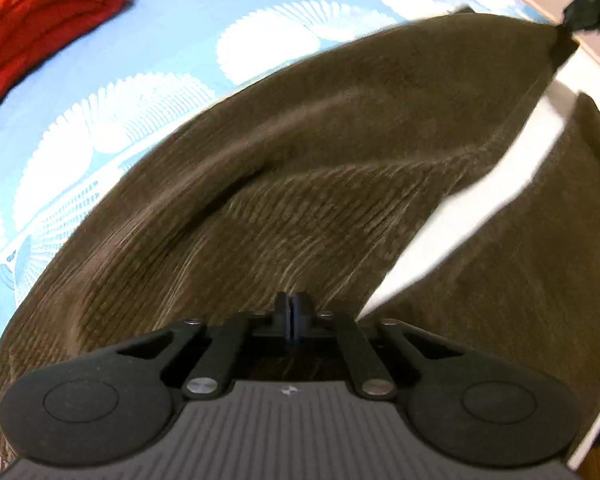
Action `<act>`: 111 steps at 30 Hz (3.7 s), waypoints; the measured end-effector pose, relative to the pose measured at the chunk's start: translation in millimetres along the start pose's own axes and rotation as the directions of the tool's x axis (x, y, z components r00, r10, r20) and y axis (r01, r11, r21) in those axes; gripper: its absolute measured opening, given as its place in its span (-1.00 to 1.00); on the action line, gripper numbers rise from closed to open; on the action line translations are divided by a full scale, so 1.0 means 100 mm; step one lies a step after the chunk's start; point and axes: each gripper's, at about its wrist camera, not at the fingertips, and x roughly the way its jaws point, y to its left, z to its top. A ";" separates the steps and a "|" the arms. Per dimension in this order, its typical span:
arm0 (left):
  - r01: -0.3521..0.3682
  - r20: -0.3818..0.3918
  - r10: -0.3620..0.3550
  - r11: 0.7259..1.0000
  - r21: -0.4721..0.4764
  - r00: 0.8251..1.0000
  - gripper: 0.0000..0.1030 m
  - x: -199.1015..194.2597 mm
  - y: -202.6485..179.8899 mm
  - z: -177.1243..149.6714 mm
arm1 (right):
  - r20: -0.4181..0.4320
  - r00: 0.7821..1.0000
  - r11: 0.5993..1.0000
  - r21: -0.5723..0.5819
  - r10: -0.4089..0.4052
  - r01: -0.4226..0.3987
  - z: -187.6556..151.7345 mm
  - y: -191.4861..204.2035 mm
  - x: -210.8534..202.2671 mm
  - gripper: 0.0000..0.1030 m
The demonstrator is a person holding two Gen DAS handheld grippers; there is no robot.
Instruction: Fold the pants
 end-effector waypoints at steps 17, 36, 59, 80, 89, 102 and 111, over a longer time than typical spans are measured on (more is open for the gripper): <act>0.162 0.084 -0.154 0.982 -0.097 0.984 -0.12 0.05 0.06 -0.08 | -0.248 0.941 0.844 0.532 0.230 -0.066 -0.65 -0.43 0.60 0.28; 0.142 -0.038 -0.137 0.961 0.236 0.990 -0.61 -0.07 -0.01 -0.32 | -0.283 0.958 0.822 0.554 0.035 0.134 -0.82 -0.64 0.74 -0.79; -0.063 0.382 0.147 0.973 -0.222 0.912 0.09 -1.58 1.03 -0.76 | 0.268 0.863 0.893 0.022 0.428 -0.450 -0.30 0.19 -1.78 0.03; -0.022 0.098 0.086 0.850 -0.526 0.991 -0.42 -1.61 1.17 -2.87 | 0.189 0.832 0.853 -0.150 0.521 -0.500 -1.32 0.11 -2.50 0.04; -0.024 -0.084 -0.047 0.727 -0.686 0.995 -0.48 -1.23 1.53 -3.17 | 0.164 0.863 0.875 -0.008 0.478 -0.484 -1.46 -0.18 -2.46 0.10; -0.066 0.088 0.177 0.713 -0.698 0.980 -0.28 -2.38 1.47 -3.32 | 0.215 0.849 0.874 -0.061 0.483 -0.482 -1.52 -0.23 -2.61 0.18; -0.111 0.090 0.225 0.744 -0.659 0.970 -0.21 -2.19 1.32 -3.29 | 0.210 0.843 0.863 0.000 0.494 -0.506 -1.48 -0.34 -2.55 0.18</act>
